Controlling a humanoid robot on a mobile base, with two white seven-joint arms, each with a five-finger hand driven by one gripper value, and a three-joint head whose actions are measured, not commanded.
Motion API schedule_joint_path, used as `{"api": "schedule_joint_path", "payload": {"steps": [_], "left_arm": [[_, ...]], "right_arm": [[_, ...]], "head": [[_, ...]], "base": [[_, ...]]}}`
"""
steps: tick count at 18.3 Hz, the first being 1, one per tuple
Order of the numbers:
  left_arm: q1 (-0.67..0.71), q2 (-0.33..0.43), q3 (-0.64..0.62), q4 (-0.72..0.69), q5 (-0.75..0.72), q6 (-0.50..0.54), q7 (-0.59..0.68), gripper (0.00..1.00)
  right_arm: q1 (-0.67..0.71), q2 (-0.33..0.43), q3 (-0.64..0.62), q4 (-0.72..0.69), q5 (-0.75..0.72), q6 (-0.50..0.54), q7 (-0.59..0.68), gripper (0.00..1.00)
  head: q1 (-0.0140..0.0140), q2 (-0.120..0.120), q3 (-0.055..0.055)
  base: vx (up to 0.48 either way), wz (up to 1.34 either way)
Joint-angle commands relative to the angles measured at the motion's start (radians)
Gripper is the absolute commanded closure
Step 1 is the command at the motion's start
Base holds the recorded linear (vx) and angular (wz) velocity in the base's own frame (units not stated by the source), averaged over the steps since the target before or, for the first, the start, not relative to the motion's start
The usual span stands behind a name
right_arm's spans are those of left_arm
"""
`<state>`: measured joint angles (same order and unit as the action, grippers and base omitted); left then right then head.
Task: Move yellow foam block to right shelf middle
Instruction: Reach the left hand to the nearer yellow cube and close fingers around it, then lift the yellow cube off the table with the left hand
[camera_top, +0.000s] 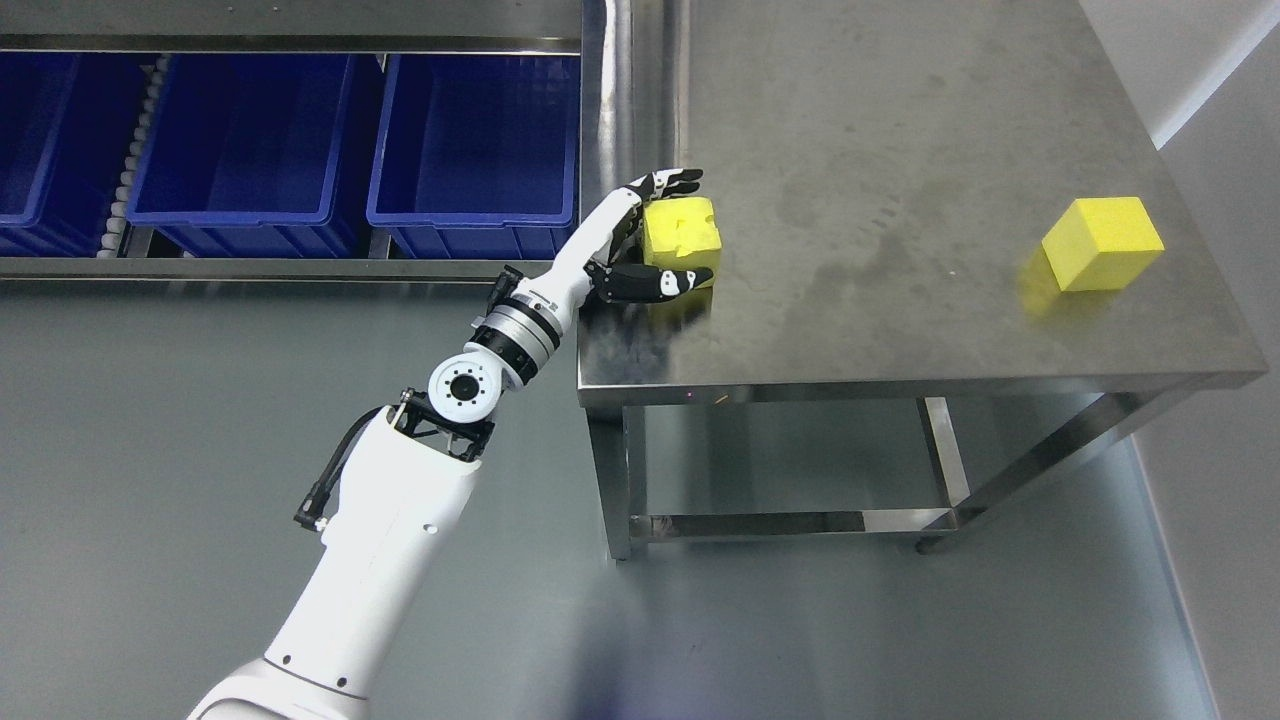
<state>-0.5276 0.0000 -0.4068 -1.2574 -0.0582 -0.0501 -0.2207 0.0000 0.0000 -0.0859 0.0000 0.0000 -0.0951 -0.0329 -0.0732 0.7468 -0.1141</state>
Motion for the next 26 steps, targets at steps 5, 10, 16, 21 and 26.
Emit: {"api": "schedule_joint_path", "payload": {"steps": [5,10,16,21,26], "left_arm": [[-0.014,0.017,-0.006,0.039,-0.061,-0.014,0.003,0.94],[-0.025,0.017,0.051,0.012,-0.06,-0.074,0.027,1.0],[-0.029,0.017,0.12,-0.094,-0.058,-0.181,0.027,1.0],[0.069,0.017,0.144,-0.244,-0.058,-0.273,0.029,1.0],[0.112,0.023,0.181,-0.284,-0.057,-0.318,0.029,1.0]], "right_arm": [[0.002,-0.017,0.0,-0.017,0.003,0.0,-0.001,0.0],[0.002,-0.017,0.0,-0.017,0.003,0.0,-0.001,0.0],[0.002,-0.017,0.0,-0.017,0.003,0.0,-0.001,0.0],[0.002,-0.017,0.0,-0.017,0.003,0.0,-0.001,0.0],[0.002,-0.017,0.0,-0.017,0.003,0.0,-0.001,0.0]], "head": [[0.0,0.0,0.0],[0.0,0.0,0.0],[0.0,0.0,0.0],[0.0,0.0,0.0],[0.0,0.0,0.0]], "base": [[0.0,0.0],[0.0,0.0],[0.002,0.01],[-0.007,0.04],[-0.011,0.23]]}}
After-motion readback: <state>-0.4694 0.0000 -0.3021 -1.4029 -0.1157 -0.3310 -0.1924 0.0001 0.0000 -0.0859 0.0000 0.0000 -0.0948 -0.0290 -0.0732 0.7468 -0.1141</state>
